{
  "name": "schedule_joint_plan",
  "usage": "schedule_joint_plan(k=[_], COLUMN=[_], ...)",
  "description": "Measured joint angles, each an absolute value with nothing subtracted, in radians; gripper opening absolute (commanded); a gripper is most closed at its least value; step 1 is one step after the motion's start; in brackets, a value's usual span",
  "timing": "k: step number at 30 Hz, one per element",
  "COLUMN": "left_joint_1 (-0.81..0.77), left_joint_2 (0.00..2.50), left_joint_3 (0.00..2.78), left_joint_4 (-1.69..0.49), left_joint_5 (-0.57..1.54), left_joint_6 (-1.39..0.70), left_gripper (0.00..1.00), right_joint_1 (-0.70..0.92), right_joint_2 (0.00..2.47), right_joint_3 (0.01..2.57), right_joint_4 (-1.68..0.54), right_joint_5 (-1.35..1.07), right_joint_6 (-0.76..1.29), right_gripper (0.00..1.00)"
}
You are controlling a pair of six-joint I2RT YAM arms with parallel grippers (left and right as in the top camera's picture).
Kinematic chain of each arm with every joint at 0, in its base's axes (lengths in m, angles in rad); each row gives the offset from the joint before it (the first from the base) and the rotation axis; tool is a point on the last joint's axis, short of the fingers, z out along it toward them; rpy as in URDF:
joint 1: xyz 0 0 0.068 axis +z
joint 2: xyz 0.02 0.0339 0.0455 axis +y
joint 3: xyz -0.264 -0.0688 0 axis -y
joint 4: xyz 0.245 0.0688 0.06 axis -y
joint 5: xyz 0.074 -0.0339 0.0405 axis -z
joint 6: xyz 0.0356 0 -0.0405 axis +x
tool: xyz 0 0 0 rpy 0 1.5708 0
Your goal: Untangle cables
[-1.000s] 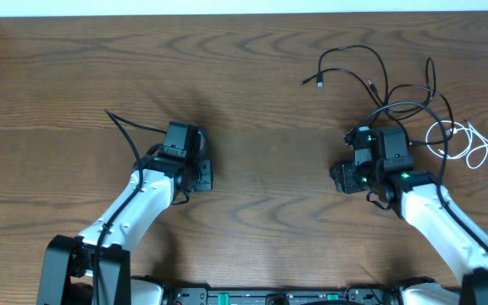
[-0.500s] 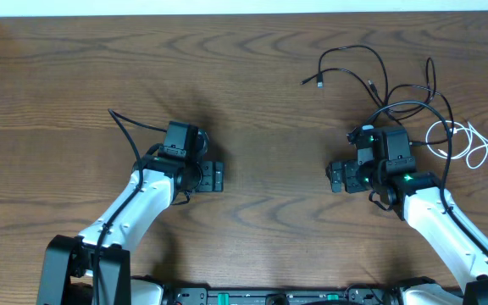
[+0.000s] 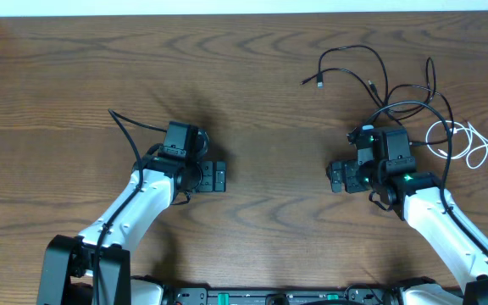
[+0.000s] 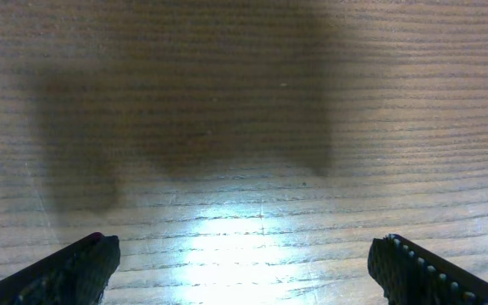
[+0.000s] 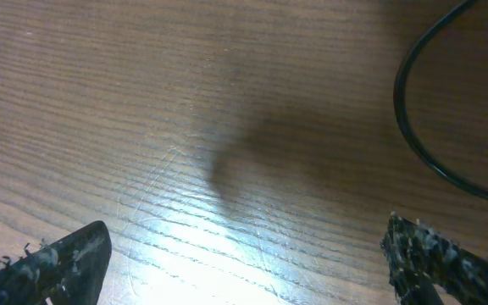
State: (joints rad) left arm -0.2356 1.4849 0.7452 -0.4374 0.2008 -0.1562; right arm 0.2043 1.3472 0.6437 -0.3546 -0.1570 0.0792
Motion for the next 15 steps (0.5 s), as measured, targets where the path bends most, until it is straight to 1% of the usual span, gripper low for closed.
schedule_joint_plan(k=[15], left_joint_1=[-0.236], left_joint_2=[1.485], left_joint_3=[0.745], left_joint_4=[-0.437], left_joint_5=[0.201], left_joint_6=[-0.156], left_gripper=[1.0], right_joint_1=[0.204], right_joint_2=[1.347], right_joint_3=[0.644], right_joint_4=[-0.354], right_joint_5=[-0.157], right_joint_6=[0.08], right_gripper=[0.99])
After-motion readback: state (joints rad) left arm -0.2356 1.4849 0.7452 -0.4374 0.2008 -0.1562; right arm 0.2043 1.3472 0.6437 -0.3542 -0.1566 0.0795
